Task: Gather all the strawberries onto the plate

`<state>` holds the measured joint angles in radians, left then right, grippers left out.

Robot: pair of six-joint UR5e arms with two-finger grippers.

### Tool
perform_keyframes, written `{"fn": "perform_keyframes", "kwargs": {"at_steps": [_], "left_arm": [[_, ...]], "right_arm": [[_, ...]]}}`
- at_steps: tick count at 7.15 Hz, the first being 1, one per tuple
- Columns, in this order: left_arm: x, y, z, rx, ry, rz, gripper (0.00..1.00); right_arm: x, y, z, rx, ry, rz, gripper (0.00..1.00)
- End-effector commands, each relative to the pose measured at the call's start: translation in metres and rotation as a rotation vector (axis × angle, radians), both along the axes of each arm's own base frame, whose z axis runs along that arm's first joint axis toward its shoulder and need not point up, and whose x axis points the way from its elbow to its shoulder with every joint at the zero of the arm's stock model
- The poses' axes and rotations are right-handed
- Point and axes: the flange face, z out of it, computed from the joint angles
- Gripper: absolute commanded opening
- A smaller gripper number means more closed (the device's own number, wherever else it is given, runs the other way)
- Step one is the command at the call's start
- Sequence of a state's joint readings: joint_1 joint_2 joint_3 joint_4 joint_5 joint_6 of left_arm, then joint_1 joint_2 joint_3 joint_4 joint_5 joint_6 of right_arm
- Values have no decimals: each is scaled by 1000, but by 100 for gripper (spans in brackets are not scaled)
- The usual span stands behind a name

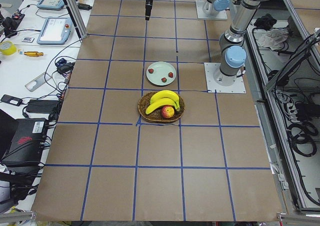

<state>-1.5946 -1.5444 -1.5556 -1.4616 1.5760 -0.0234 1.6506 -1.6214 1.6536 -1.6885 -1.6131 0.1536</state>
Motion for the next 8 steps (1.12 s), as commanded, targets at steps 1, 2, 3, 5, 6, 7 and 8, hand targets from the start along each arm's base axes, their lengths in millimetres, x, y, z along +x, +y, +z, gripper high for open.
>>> {"fn": "perform_keyframes", "kwargs": {"at_steps": [1, 2, 3, 5, 6, 7, 8], "left_arm": [[6, -1, 1, -7, -23, 36, 100], [6, 1, -3, 12, -23, 38, 100], [6, 3, -8, 24, -23, 38, 100], [8, 2, -8, 21, -22, 41, 100], [7, 2, -8, 21, -22, 41, 100], [6, 2, -8, 21, -19, 39, 100], [7, 1, -9, 21, -20, 39, 100]], "right_arm": [[0, 0, 0, 3, 1, 0, 100], [0, 0, -1, 4, 1, 0, 100], [0, 0, -1, 4, 1, 0, 100], [0, 1, -4, 7, 1, 0, 100], [0, 0, -4, 1, -1, -1, 100], [0, 0, -4, 1, 1, -1, 100], [0, 0, -4, 1, -1, -1, 100]]}}
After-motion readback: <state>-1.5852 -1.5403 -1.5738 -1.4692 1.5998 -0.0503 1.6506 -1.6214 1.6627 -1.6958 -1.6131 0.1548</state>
